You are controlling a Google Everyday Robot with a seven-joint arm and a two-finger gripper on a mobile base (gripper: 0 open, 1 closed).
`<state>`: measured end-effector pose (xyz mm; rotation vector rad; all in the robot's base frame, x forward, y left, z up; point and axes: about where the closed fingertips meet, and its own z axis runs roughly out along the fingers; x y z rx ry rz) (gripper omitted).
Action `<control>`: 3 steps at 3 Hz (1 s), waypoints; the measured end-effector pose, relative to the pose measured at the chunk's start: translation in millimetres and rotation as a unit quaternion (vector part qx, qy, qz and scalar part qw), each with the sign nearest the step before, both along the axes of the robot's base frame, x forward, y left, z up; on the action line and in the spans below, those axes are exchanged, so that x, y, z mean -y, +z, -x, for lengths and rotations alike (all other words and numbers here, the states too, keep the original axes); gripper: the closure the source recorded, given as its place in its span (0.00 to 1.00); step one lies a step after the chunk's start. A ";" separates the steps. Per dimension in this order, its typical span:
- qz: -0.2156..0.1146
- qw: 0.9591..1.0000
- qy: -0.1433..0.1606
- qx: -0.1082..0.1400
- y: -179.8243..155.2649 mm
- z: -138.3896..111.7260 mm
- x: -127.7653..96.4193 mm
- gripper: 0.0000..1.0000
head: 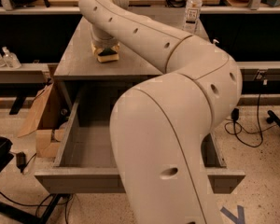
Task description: Place sponge into top drawer
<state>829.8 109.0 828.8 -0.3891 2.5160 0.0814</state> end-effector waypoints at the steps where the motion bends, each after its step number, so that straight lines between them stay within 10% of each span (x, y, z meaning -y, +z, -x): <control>1: -0.068 0.996 0.062 0.004 33.0 22.6 12.0 1.00; 3: -0.129 0.974 0.185 0.018 80.4 95.8 50.9 1.00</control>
Offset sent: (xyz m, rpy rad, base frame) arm -0.0979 -0.0642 0.1024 0.3217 -0.0314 0.3965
